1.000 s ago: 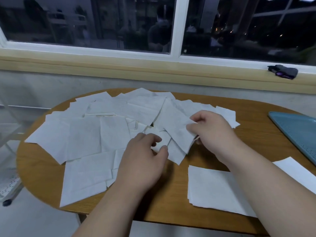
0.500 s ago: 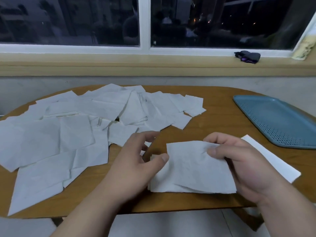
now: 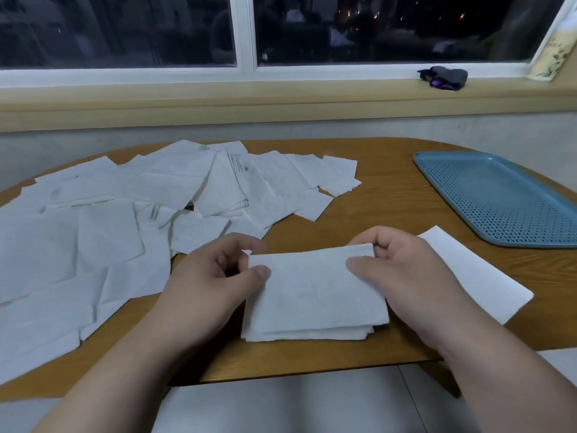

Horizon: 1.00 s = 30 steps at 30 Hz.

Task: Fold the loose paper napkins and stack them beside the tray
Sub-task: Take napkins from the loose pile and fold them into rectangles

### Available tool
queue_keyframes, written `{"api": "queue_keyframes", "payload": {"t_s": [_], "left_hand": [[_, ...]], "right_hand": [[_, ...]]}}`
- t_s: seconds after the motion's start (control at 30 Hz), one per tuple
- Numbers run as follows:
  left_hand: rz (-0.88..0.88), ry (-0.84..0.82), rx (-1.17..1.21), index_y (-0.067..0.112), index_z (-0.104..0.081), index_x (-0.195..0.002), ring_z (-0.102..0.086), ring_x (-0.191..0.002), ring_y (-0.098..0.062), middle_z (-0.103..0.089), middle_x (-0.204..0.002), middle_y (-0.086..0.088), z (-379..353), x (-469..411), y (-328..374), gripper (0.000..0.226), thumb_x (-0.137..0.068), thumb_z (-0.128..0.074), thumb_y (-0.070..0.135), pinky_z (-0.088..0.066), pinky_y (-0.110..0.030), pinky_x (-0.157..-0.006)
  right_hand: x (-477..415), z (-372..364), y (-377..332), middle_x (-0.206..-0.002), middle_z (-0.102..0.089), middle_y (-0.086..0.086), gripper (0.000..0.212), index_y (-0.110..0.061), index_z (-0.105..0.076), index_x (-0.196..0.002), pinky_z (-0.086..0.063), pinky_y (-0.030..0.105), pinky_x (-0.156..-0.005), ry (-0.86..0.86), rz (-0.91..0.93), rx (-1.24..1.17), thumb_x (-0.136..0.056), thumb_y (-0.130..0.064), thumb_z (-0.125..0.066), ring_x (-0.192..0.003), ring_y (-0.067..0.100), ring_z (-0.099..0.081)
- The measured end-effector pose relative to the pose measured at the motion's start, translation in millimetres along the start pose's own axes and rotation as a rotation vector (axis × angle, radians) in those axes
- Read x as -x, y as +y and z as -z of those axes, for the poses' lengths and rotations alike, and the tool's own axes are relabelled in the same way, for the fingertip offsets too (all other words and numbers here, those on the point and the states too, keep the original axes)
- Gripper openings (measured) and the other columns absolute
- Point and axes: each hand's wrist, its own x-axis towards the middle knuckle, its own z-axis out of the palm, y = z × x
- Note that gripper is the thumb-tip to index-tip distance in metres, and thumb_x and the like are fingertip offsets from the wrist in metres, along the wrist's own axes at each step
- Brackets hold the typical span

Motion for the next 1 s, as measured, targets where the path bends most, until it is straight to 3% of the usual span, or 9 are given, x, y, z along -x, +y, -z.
{"api": "queue_keyframes", "payload": {"t_s": [0.17,0.27,0.4,0.7,0.83,1.0], "left_hand": [[0.005,-0.021,-0.341,0.043,-0.065,-0.096,-0.056,-0.059,-0.001,-0.06,-0.071,0.017,0,1,-5,0.01,-0.089,-0.068,0.037,-0.041,-0.017,-0.058],[0.011,-0.043,-0.496,0.046,-0.061,-0.105,-0.058,-0.072,0.004,-0.062,-0.081,0.022,0,0,-9,0.016,-0.09,-0.065,0.041,-0.042,-0.018,-0.06],[-0.027,0.005,-0.572,0.045,-0.059,-0.111,-0.055,-0.079,0.004,-0.059,-0.083,0.015,-2,0,-12,0.026,-0.088,-0.069,0.043,-0.039,-0.015,-0.063],[-0.005,0.061,-0.455,0.043,-0.062,-0.102,-0.053,-0.084,0.008,-0.059,-0.088,0.015,13,0,-12,0.014,-0.089,-0.064,0.046,-0.041,-0.018,-0.066],[0.019,0.075,-0.432,0.042,-0.063,-0.104,-0.057,-0.08,0.002,-0.06,-0.088,0.015,23,1,-12,0.017,-0.088,-0.062,0.047,-0.041,-0.019,-0.067],[0.04,0.153,-0.427,0.038,-0.065,-0.105,-0.057,-0.082,0.003,-0.061,-0.088,0.016,43,2,-18,0.018,-0.09,-0.061,0.045,-0.043,-0.019,-0.069]], "right_hand": [[-5,-12,15,-0.066,-0.054,-0.008,0.015,-0.04,-0.06,-0.105,-0.048,0.03,-0.057,0.103,0.089,0.528,-0.092,-0.033,-0.063,-0.061,0.006,-0.054],[-5,-17,20,-0.078,-0.053,-0.015,0.027,-0.039,-0.053,-0.122,-0.047,0.026,-0.063,0.071,0.102,0.694,-0.095,-0.038,-0.058,-0.075,0.004,-0.055],[-5,-19,21,-0.094,-0.042,-0.018,0.032,-0.037,-0.052,-0.127,-0.047,0.026,-0.068,0.106,0.161,0.83,-0.096,-0.042,-0.054,-0.083,0.006,-0.053],[-5,-24,24,-0.086,-0.047,-0.016,0.012,-0.037,-0.06,-0.104,-0.035,0.02,-0.058,0.142,0.207,0.747,-0.093,-0.041,-0.057,-0.078,0.0,-0.051],[-7,-37,17,-0.088,-0.053,-0.015,0.005,-0.037,-0.062,-0.095,-0.045,0.024,-0.062,0.103,0.208,0.688,-0.091,-0.041,-0.06,-0.077,0.002,-0.054],[-22,-69,-19,-0.087,-0.057,-0.014,0.004,-0.036,-0.062,-0.09,-0.046,0.024,-0.067,-0.016,0.26,0.684,-0.089,-0.039,-0.062,-0.079,0.003,-0.055]]}}
